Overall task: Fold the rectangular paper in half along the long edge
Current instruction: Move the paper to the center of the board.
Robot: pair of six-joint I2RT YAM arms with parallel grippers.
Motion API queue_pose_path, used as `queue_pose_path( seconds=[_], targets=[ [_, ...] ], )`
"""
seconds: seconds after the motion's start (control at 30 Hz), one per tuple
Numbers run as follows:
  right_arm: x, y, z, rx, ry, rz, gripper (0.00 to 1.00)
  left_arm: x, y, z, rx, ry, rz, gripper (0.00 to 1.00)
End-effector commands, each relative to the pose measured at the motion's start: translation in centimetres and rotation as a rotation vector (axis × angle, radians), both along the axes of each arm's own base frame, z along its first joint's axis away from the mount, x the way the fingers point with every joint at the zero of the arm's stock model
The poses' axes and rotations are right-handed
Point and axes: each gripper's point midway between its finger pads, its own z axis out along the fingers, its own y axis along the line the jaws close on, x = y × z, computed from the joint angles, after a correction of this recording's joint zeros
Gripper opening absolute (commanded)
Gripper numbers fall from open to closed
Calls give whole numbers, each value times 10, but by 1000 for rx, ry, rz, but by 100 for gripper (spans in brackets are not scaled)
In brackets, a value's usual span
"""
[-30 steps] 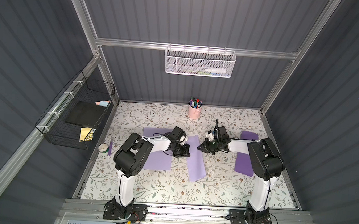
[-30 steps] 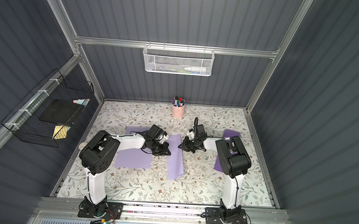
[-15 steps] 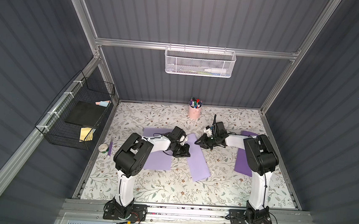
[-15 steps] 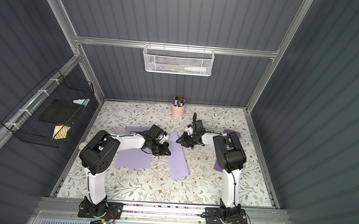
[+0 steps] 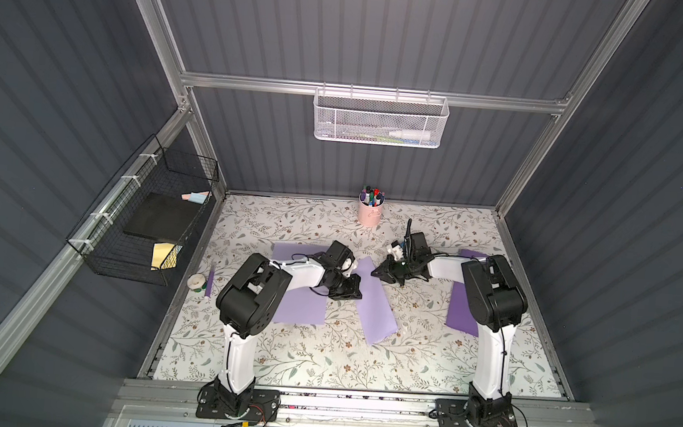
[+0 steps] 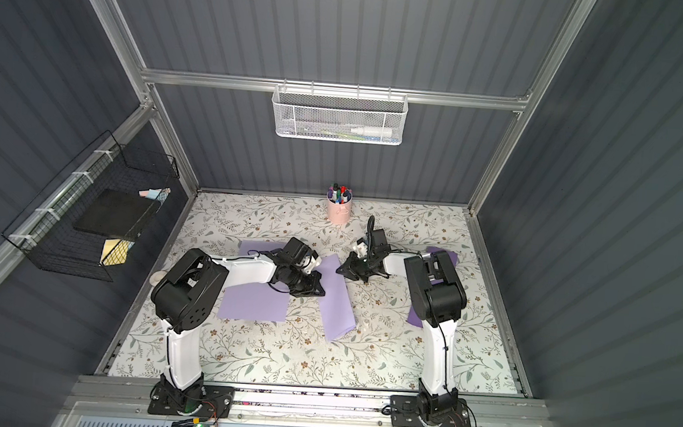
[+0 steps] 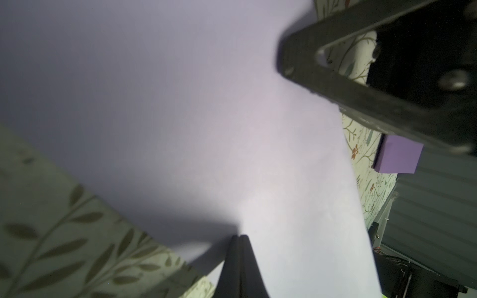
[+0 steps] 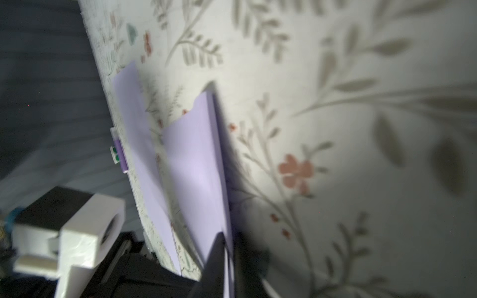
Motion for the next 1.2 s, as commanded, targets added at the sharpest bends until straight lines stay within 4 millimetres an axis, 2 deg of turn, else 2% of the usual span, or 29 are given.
queue_pose_path(
  seconds=[0.0, 0.4, 0.77, 1.0, 1.17],
  targets=[
    [11, -2, 7, 6, -10, -10, 25, -29, 39, -55, 213, 128, 15, 0],
    [29, 13, 10, 45, -13, 29, 27, -30, 39, -54, 213, 131, 15, 0],
    [29, 17, -7, 43, 7, 73, 39, -30, 39, -53, 213, 129, 13, 0],
    [29, 28, -7, 107, -7, 124, 40, -30, 39, -53, 213, 130, 12, 0],
    [26, 35, -2, 122, -22, 152, 36, -30, 39, -53, 214, 130, 11, 0]
  ],
)
